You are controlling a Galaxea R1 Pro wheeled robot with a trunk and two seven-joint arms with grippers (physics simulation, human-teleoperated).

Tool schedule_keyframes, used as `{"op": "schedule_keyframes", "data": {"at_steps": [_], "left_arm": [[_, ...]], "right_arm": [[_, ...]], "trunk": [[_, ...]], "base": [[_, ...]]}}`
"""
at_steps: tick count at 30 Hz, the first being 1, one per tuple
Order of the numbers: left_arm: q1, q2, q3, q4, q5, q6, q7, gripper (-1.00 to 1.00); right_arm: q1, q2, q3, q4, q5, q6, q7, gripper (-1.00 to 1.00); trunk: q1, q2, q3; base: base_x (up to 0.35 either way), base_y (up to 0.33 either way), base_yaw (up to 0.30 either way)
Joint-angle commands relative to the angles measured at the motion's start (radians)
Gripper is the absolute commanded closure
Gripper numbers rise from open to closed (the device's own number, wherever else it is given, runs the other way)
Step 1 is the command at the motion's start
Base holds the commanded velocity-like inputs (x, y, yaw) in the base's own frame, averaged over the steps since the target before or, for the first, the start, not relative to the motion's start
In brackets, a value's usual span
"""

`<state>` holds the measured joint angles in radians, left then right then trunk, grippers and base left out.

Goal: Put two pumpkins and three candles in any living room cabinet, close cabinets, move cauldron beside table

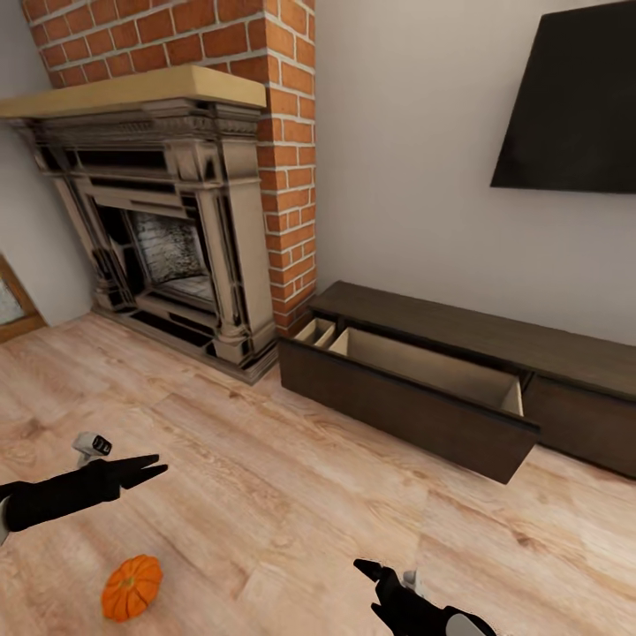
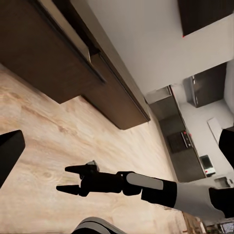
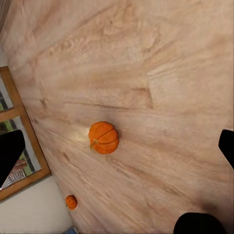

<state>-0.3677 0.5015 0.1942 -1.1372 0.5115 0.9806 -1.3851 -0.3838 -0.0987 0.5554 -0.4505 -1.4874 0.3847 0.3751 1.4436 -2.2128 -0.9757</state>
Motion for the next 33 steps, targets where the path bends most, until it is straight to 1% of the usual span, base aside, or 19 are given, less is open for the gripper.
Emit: {"op": "schedule_keyframes", "data": {"at_steps": [1,8,18,21,23,28,30,33], "left_arm": [[0.000,0.000,0.000,0.000,0.002,0.010,-0.002,-1.00],[0.000,0.000,0.002,0.001,0.002,0.010,-0.002,-1.00],[0.000,-0.001,0.003,0.001,0.001,0.010,-0.002,-1.00],[0.000,0.000,0.002,0.002,0.001,0.010,-0.002,-1.00],[0.000,0.000,0.002,0.002,0.001,0.010,-0.002,-1.00],[0.000,-0.001,0.003,0.014,0.001,0.010,-0.002,-1.00],[0.000,-0.001,0.004,0.024,0.001,0.010,-0.002,-1.00],[0.000,0.000,0.005,0.030,0.000,0.010,-0.002,-1.00]], "right_arm": [[-0.001,-0.001,0.005,0.000,-0.007,0.001,0.002,-1.00],[0.000,-0.001,0.005,0.002,-0.007,0.000,0.002,-1.00],[0.000,-0.001,-0.001,0.015,-0.012,-0.001,0.001,-1.00],[0.000,-0.001,-0.002,0.015,-0.015,-0.003,0.002,-1.00],[0.000,-0.002,-0.003,0.015,-0.016,-0.027,0.002,-1.00],[0.000,-0.002,-0.004,0.015,-0.020,-0.150,0.002,-1.00],[0.000,-0.003,-0.004,0.015,-0.020,-0.174,0.002,-1.00],[0.000,-0.003,-0.003,0.015,-0.019,-0.188,0.002,-1.00]], "trunk": [[-0.001,0.000,-0.001],[-0.001,0.000,-0.001],[-0.001,0.000,-0.001],[-0.001,0.000,-0.003],[-0.001,0.000,-0.004],[-0.001,0.000,-0.008],[-0.001,0.000,-0.010],[-0.001,0.000,-0.012]], "base": [[-0.251,0.156,0.292],[-0.213,0.172,0.292],[0.031,0.216,0.292],[-0.095,0.167,0.286],[-0.107,0.109,0.275],[-0.026,0.030,0.269],[0.032,0.005,0.268],[0.064,0.002,0.268]]}}
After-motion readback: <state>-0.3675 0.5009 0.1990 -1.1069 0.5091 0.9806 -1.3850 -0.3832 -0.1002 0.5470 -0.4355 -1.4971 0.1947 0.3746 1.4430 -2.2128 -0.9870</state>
